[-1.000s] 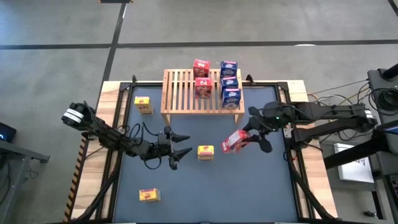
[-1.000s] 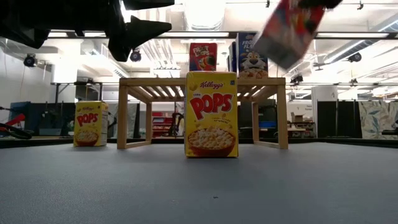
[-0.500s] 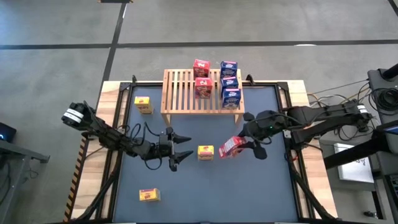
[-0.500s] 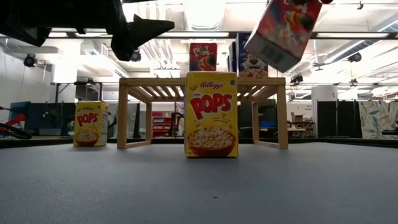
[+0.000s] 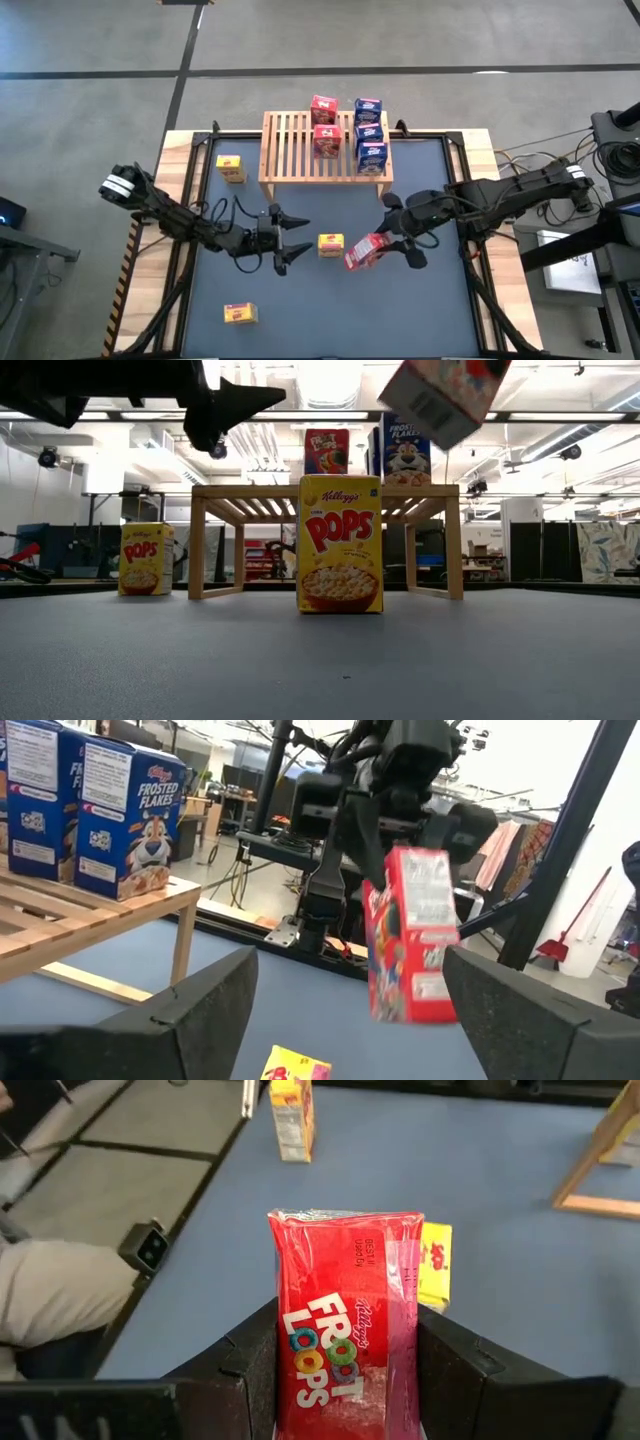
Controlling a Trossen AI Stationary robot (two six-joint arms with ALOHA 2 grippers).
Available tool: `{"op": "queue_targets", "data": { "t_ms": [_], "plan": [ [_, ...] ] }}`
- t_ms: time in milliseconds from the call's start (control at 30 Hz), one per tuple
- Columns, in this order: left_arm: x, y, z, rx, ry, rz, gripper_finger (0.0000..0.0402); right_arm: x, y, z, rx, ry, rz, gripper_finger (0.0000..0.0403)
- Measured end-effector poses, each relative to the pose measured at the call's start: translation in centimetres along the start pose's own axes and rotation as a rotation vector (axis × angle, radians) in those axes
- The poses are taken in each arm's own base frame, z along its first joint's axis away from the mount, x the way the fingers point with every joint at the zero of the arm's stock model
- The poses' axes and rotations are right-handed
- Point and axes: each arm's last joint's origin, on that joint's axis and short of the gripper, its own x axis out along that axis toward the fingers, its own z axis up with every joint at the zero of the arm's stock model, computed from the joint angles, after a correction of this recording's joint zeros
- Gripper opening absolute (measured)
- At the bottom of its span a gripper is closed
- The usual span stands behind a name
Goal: Stack cereal on shelf
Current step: Put the red cereal box on the shelf aligned with the other red cereal box
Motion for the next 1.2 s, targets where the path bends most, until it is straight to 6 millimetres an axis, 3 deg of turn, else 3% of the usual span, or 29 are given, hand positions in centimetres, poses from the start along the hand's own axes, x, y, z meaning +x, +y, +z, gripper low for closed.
{"op": "queue_targets", "data": {
  "t_ms": [367, 633, 1200],
  "plan": [
    [1.6, -1.2, 0.5, 0.006, 0.11, 0.023, 0.0304, 2.6, -0.6, -0.4, 0.043, 0.079, -0.085, 0.0166],
    [2.9, -3.1, 1.4, 0.03, 0.235, 0.037, 0.0304, 3.0, -0.5, -0.3, 0.105, 0.087, -0.108, 0.0166],
    [6.2, -4.7, 1.2, 0.076, 0.298, 0.071, 0.0305, 2.5, -0.5, 0.8, 0.1, 0.044, -0.155, 0.0166]
  ]
}}
